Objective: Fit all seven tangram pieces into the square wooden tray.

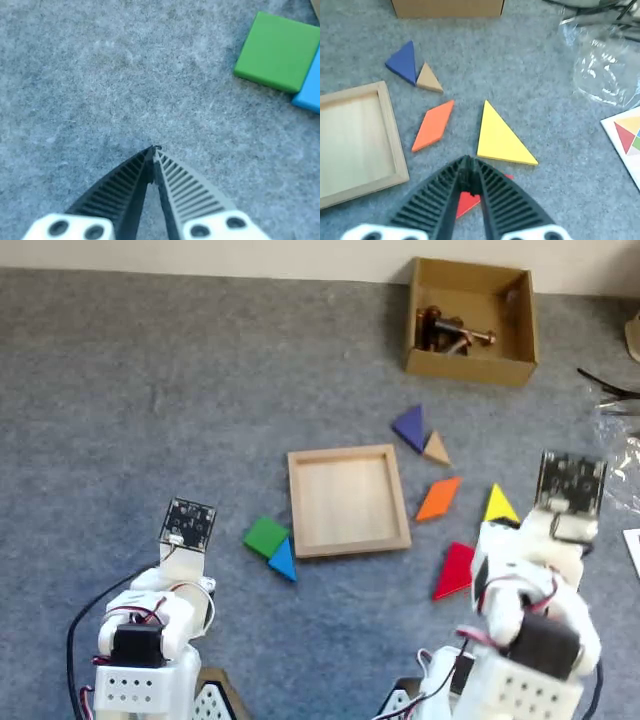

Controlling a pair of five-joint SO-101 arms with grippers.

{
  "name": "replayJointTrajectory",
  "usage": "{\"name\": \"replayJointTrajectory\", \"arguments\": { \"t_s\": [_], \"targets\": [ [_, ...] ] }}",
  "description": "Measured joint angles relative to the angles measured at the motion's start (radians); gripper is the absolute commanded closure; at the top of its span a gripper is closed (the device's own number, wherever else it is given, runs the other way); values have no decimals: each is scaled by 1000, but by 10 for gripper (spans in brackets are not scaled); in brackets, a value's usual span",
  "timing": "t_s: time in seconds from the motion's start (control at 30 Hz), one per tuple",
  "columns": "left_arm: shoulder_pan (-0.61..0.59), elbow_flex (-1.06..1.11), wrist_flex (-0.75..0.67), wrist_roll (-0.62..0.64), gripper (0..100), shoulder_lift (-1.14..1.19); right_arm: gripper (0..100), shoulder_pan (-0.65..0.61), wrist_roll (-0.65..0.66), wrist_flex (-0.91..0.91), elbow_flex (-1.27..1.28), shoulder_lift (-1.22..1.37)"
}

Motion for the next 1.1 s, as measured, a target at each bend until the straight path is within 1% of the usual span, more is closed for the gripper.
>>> {"name": "replayJointTrajectory", "arguments": {
  "t_s": [0.27, 0.47, 0.57, 0.73, 0.8, 0.93, 1.1],
  "targets": [
    [0, 0, 0, 0, 995, 0, 994, 0, -9, 0, -158, 310],
    [0, 0, 0, 0, 995, 0, 994, 0, -222, 0, -275, 585],
    [0, 0, 0, 0, 995, 0, 994, 2, -267, 0, -304, 671],
    [0, 0, 0, 0, 995, 0, 994, 2, -269, 0, -331, 720],
    [0, 0, 0, 0, 995, 0, 993, -3, -216, 0, -331, 740],
    [0, 0, 0, 0, 995, 0, 990, -61, -124, 0, -331, 806],
    [0, 0, 0, 0, 995, 0, 990, -92, -107, -55, -331, 881]
  ]
}}
